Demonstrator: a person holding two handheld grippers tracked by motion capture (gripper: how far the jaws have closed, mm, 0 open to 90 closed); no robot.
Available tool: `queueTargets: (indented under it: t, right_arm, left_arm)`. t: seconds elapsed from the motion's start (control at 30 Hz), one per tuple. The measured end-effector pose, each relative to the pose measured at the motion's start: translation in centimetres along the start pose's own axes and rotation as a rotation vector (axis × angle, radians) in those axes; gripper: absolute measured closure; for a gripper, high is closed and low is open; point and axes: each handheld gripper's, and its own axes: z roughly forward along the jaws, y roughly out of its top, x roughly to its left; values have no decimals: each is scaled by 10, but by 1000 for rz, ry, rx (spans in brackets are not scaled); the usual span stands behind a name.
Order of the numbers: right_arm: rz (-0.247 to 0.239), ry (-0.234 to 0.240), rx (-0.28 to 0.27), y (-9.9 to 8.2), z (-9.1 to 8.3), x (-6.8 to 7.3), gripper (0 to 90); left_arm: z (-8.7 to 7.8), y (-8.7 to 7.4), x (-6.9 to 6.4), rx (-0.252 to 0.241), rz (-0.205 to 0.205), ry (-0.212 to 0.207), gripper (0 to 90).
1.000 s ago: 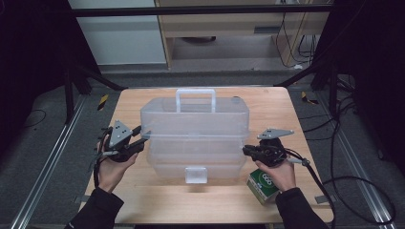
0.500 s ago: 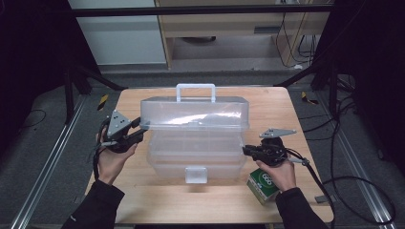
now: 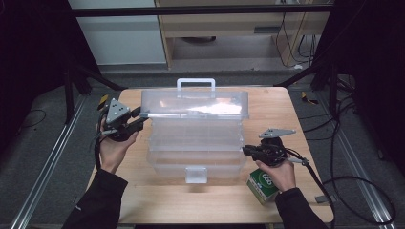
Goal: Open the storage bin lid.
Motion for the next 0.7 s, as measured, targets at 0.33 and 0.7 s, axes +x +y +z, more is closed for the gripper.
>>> queueTargets:
  t: [0.33,0.7]
  right_arm:
    - [-11,-7,1,0,0,1,796]
    - [-10,-10,1,0,0,1,796]
  left_arm:
    - [11,17,7,-1,-7,28,674]
    - [23,29,11,2,-16,64,702]
